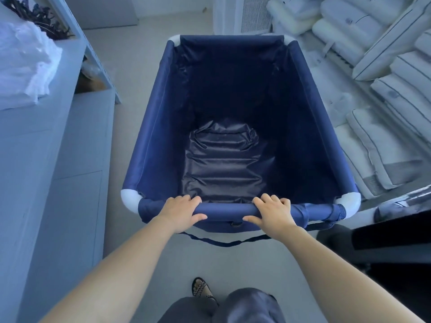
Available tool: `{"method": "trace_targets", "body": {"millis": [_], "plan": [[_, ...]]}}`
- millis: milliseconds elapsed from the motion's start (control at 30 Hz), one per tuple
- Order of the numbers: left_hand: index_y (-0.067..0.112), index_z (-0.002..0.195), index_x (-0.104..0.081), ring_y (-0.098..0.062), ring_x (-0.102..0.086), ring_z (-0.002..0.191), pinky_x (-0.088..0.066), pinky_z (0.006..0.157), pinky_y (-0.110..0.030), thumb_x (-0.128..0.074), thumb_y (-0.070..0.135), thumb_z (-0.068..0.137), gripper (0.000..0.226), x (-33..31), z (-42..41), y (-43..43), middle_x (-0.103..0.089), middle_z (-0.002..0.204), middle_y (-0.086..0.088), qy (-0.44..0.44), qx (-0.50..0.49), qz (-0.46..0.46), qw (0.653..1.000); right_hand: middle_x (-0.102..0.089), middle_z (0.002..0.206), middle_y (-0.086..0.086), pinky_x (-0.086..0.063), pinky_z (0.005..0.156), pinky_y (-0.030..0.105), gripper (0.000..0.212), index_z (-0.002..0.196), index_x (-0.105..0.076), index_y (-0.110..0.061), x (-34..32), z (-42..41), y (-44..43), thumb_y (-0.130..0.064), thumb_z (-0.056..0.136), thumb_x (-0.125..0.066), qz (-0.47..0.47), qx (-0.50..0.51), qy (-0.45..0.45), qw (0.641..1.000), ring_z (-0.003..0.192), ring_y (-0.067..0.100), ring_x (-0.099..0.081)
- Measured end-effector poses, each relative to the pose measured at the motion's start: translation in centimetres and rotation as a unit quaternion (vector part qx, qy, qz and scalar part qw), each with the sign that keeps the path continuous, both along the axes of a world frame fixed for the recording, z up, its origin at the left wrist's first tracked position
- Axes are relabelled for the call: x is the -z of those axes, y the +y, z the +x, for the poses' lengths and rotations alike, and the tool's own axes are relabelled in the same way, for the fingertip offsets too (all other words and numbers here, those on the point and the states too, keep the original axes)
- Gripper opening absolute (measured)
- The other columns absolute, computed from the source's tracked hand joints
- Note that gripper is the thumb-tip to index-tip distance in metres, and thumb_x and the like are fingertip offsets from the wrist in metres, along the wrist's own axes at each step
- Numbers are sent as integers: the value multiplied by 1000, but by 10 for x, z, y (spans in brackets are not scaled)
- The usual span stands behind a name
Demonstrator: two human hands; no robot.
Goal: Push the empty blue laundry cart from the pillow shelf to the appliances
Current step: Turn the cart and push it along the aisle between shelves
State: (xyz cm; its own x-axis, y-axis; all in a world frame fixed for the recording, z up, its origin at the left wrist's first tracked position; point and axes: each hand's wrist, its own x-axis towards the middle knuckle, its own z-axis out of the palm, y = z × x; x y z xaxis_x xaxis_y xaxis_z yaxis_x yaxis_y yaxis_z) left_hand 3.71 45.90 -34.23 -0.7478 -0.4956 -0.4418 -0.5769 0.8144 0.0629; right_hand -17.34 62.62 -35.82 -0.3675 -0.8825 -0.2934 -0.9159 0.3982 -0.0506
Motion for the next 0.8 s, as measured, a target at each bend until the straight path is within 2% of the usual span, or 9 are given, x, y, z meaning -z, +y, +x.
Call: {"method": "trace_targets", "body": {"millis": [133,233,433,667,800], "plan": [[21,118,-41,-26,-52,96,-39,84,-39,-34,56,92,44,1,0,9,-56,106,-5,-7,-7,-20,1000,-51,107,-6,-20,100,42,55,116,-49,-31,1,2,6,-72,83,-32,-19,10,-29,999,102,19,-46],[21,120,-40,-27,-52,99,-39,86,-39,-33,55,92,45,-2,0,19,-56,109,-6,-21,-18,-22,999,-51,109,-6,-17,102,44,54,116,-50,-32,1,0,11,-71,84,-34,-16,7,-49,999,104,20,-45],[18,119,-39,-28,-51,101,-39,88,-39,-34,55,92,46,-2,6,55,-54,112,-7,-55,-57,-21,997,-52,113,-5,-29,89,37,57,117,-48,-29,-1,-3,30,-72,83,-33,8,-36,-53,998,103,20,-46],[22,114,-42,-25,-52,99,-38,86,-38,-35,62,87,49,4,17,104,-55,109,-2,-24,-115,-23,993,-51,116,1,-36,86,38,60,118,-45,-21,-3,-12,53,-70,86,-32,45,-128,-49,990,105,23,-46],[23,106,-47,-22,-51,95,-37,83,-38,-24,64,88,50,6,17,128,-56,101,1,2,-161,-34,986,-52,111,2,-39,78,35,58,112,-45,-18,-1,-20,65,-68,86,-33,38,-186,-64,980,100,23,-47]]}}
